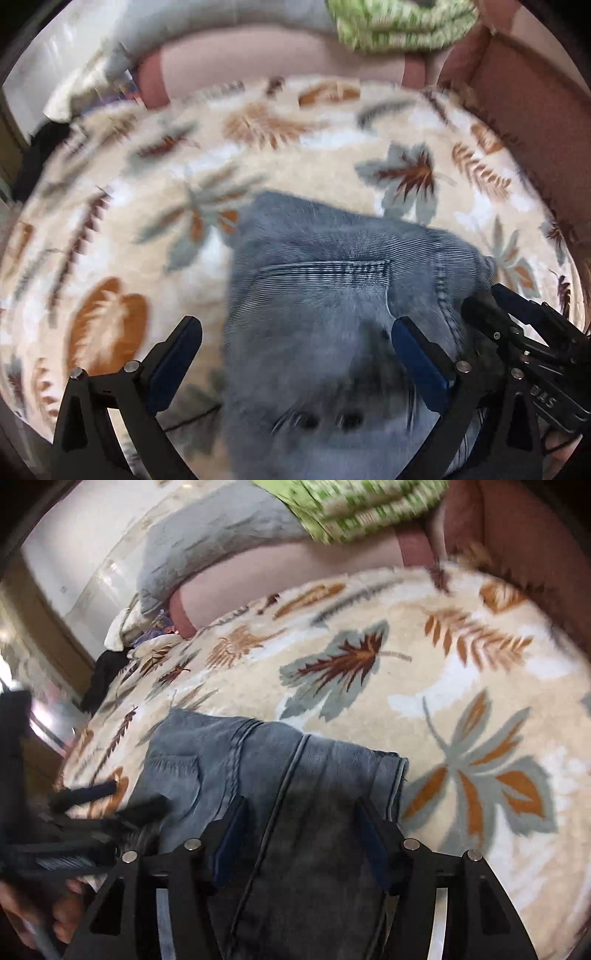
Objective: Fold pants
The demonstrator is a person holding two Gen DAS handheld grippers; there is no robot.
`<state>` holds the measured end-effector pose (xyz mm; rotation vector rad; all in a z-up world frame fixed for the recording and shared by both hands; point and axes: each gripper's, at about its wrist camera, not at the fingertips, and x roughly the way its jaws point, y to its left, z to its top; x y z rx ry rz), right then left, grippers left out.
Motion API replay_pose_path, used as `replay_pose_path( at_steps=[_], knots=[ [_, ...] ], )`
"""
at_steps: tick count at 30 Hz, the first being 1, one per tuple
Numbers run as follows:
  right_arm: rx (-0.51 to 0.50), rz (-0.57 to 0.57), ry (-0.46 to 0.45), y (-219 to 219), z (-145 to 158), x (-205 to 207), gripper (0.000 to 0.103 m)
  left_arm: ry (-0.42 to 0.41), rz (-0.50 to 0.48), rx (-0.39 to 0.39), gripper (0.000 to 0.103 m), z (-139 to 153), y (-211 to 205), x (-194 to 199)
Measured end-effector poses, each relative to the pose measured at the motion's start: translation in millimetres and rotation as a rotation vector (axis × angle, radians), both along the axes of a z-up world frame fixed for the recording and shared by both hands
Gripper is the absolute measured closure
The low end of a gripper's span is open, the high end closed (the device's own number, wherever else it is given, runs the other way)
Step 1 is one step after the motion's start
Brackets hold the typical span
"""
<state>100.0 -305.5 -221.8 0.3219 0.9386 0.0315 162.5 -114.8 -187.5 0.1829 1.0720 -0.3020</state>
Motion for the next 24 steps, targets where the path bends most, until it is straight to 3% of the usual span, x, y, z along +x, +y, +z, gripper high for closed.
replay_pose_path(
  at_steps=[5, 7, 12, 17, 24],
  knots=[
    [-0.117, -0.043, -0.124, 7.4, 38.7, -44.5, 0.037, -0.218, 0.008, 0.038, 0.0, 50.5, 30.9, -48.3],
    [-0.203, -0.052, -0.184, 14.3, 59.8, -63.1, 0.029, -0.316, 0.013, 0.063, 0.0, 72.3, 38.2, -66.5],
    [-0.244, -0.07, -0.254, 22.5, 106.4, -104.9, 0.027, -0.559, 0.042, 0.07, 0.0, 130.7, 50.5, -106.2],
    [-0.374, -0.088, -0.303, 36.7, 160.2, -130.9, 0.024, -0.648, 0.088, 0.032, 0.0, 172.6, 64.2, -125.3],
    [-0.427, -0.064, -0.364, 62.6, 206.7, -154.0, 0.021, -0.648, 0.119, -0.021, 0.0, 198.9, 76.1, -140.7]
  ],
)
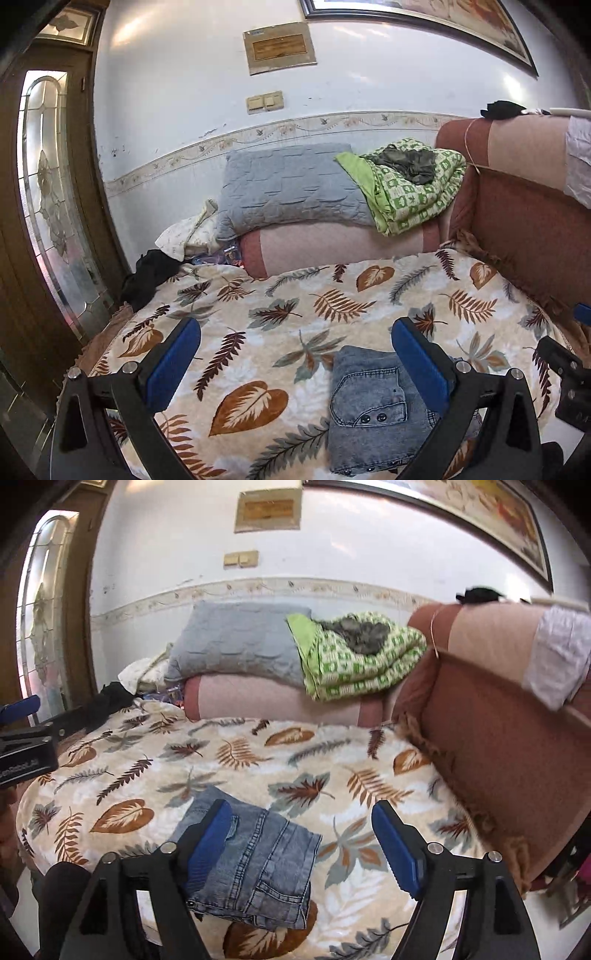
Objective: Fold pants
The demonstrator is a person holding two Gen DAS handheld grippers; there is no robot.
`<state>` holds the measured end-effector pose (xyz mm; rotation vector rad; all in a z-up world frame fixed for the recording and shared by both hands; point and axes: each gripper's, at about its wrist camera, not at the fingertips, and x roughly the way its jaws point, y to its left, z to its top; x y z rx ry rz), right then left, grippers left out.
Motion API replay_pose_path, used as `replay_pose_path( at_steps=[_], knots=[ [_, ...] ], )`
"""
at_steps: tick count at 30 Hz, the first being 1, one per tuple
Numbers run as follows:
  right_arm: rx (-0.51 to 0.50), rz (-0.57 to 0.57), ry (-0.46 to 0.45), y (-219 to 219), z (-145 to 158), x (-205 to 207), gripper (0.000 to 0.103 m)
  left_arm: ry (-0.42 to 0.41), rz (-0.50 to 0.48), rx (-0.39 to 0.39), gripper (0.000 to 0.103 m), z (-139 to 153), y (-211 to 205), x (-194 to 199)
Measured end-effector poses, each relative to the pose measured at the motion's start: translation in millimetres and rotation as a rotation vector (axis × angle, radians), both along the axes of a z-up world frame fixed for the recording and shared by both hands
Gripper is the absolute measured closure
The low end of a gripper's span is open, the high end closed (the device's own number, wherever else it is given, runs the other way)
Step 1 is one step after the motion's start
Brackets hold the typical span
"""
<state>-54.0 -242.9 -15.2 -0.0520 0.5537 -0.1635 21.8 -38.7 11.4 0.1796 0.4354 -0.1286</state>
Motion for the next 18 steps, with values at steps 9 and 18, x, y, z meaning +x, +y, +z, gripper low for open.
replay_pose_path(
  at_steps=[9, 18],
  knots=[
    [0.022, 0.0, -0.016, 10.8, 9.3, -10.4, 0.021, -0.034, 0.045, -0.018, 0.0, 12.5, 14.3, -9.5],
    [0.048, -0.002, -0.015, 14.3, 7.2, -10.9, 0.021, -0.041, 0.047, -0.001, 0.0, 13.2, 14.9, -15.5]
  ],
)
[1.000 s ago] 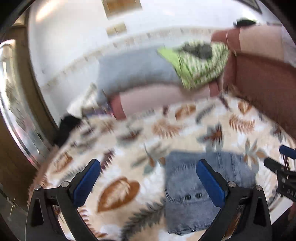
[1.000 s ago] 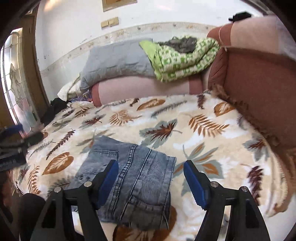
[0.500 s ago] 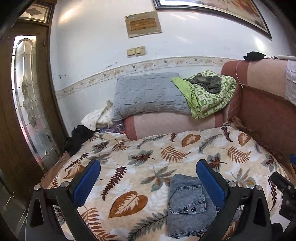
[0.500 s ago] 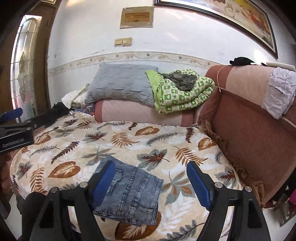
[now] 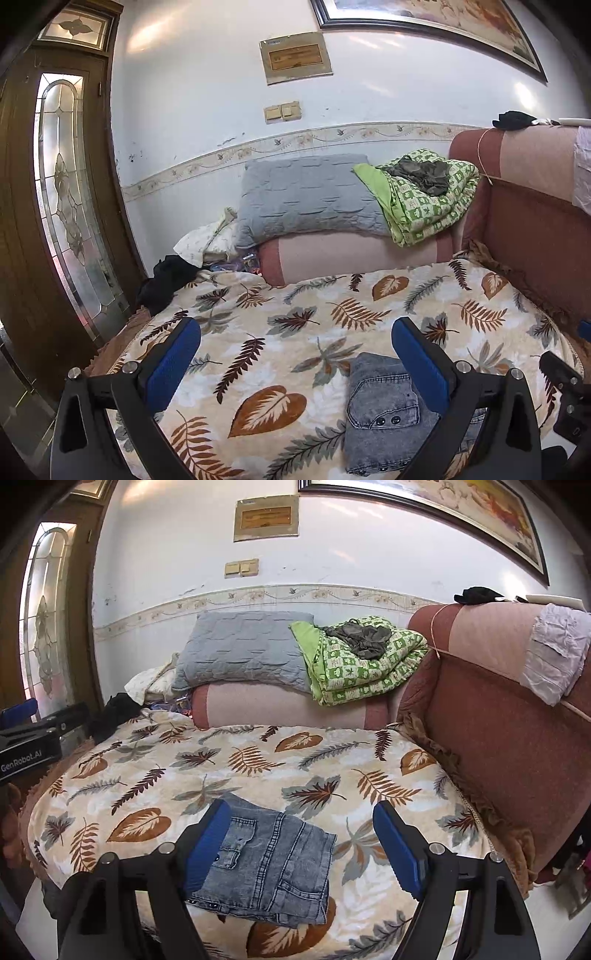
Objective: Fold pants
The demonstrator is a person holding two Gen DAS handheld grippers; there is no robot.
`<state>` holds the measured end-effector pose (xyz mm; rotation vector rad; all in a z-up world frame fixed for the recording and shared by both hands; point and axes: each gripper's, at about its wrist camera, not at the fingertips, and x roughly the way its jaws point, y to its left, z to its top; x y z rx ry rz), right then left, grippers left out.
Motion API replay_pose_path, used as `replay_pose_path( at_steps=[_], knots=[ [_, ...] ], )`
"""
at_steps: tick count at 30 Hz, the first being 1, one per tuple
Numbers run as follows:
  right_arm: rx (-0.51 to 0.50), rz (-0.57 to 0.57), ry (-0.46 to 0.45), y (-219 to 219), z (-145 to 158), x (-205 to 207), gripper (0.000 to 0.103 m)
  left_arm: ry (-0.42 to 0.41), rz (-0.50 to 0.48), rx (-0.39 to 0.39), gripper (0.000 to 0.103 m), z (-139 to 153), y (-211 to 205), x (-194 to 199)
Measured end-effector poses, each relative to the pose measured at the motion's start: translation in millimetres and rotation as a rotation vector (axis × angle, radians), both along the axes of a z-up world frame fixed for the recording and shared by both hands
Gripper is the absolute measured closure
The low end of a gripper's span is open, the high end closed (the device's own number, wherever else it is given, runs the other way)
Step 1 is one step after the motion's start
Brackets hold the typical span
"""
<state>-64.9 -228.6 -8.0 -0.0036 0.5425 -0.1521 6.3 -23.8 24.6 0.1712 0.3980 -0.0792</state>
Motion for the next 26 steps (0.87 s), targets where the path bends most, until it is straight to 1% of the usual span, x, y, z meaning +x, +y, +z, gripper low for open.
replay_pose_path(
  at_steps=[4, 6, 10, 17, 19, 22, 23, 24, 26],
  knots=[
    [-0.015, 0.012, 0.008, 6.5, -3.5, 1.8, 0.02, 0.01, -0.005, -0.004, 0.0, -1.2, 0.3, -0.7],
    [-0.019, 0.015, 0.015, 8.9, -5.7, 2.8, 0.02, 0.031, -0.019, -0.006, 0.0, -3.5, 0.2, 1.0],
    [-0.008, 0.021, 0.025, 8.2, -9.4, 5.0, 0.02, 0.059, -0.004, 0.0, 0.0, -10.6, 1.4, 8.0],
    [-0.004, 0.022, 0.067, 8.7, -21.2, 14.8, 0.02, 0.124, 0.001, -0.023, 0.0, -24.2, 10.8, 25.4],
    [-0.01, 0.024, 0.075, 10.5, -23.9, 17.8, 0.02, 0.118, 0.005, -0.017, 0.0, -25.7, 11.4, 28.0],
    [-0.008, 0.032, 0.085, 12.1, -28.3, 24.5, 0.02, 0.044, 0.003, 0.009, 0.0, -25.6, 11.1, 23.5],
    [-0.003, 0.031, 0.091, 11.4, -30.8, 27.3, 0.02, 0.026, 0.004, 0.001, 0.0, -25.8, 12.7, 22.2],
    [0.004, 0.028, 0.096, 10.1, -32.7, 28.8, 0.02, 0.026, 0.0, -0.015, 0.0, -25.7, 14.8, 23.6],
    [0.02, 0.018, 0.108, 5.4, -36.7, 32.7, 0.02, 0.066, -0.005, -0.073, 0.0, -28.2, 24.6, 33.6]
  ],
)
